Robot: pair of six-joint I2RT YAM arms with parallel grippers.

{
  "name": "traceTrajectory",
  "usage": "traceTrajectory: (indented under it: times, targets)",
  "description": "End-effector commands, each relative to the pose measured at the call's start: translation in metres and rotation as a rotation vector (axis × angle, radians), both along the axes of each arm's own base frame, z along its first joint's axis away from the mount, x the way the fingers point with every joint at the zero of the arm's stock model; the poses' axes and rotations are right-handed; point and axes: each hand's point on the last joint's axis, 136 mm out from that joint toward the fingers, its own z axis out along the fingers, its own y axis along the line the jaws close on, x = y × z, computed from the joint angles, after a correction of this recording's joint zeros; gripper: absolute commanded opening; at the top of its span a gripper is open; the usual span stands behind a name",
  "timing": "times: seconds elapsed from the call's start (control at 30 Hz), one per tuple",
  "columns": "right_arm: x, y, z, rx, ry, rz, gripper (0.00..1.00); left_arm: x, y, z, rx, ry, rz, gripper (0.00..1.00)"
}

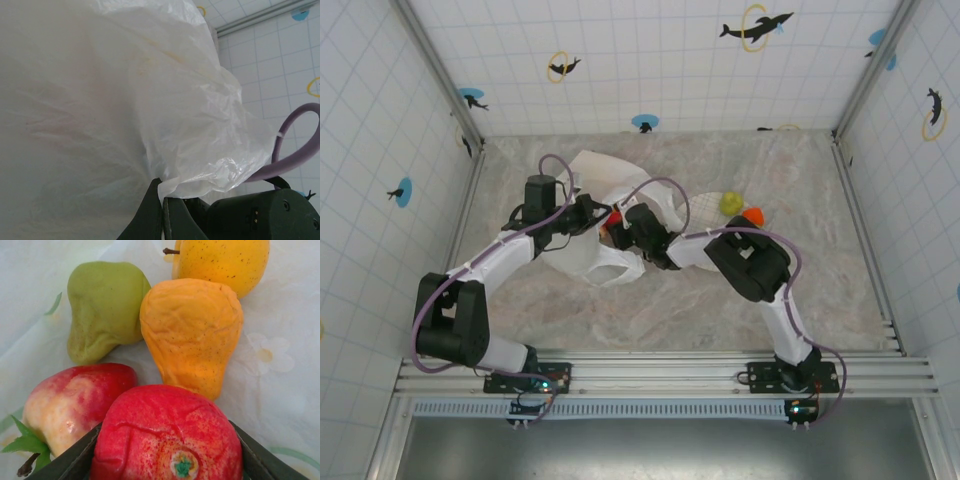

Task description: Place the fruits into the plastic bag

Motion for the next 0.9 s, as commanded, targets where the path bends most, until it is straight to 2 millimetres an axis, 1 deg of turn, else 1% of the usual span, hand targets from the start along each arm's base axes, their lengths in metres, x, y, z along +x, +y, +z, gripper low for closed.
traceTrajectory:
  times: [0.0, 0.07, 0.13, 0.33, 0.47, 0.63, 0.87]
  targets:
    - [0.013, 0.016, 0.015, 0.100, -0.010, -0.010, 0.58, 0.000, 0.000, 0.003, -0.012, 0.005, -0.003, 0.00]
    - [0.013, 0.018, 0.016, 0.107, -0.010, -0.009, 0.60, 0.000, 0.000, 0.003, -0.013, 0.005, -0.004, 0.00]
    - [0.013, 0.017, 0.017, 0.101, -0.016, -0.019, 0.63, 0.000, 0.000, 0.004, -0.013, 0.004, -0.003, 0.00]
    - [0.013, 0.002, 0.020, 0.086, -0.023, -0.045, 0.70, 0.000, 0.000, 0.004, -0.015, 0.004, -0.005, 0.00]
    - [0.010, -0.006, 0.029, 0.088, -0.033, -0.043, 0.75, 0.000, 0.000, 0.005, -0.015, 0.003, -0.005, 0.00]
    - [-0.005, -0.013, 0.038, 0.076, -0.038, -0.009, 0.80, 0.000, 0.000, 0.003, -0.014, 0.005, -0.004, 0.00]
    - [-0.029, -0.033, 0.048, 0.012, -0.062, 0.034, 0.85, 0.000, 0.000, 0.003, -0.016, 0.008, -0.003, 0.00]
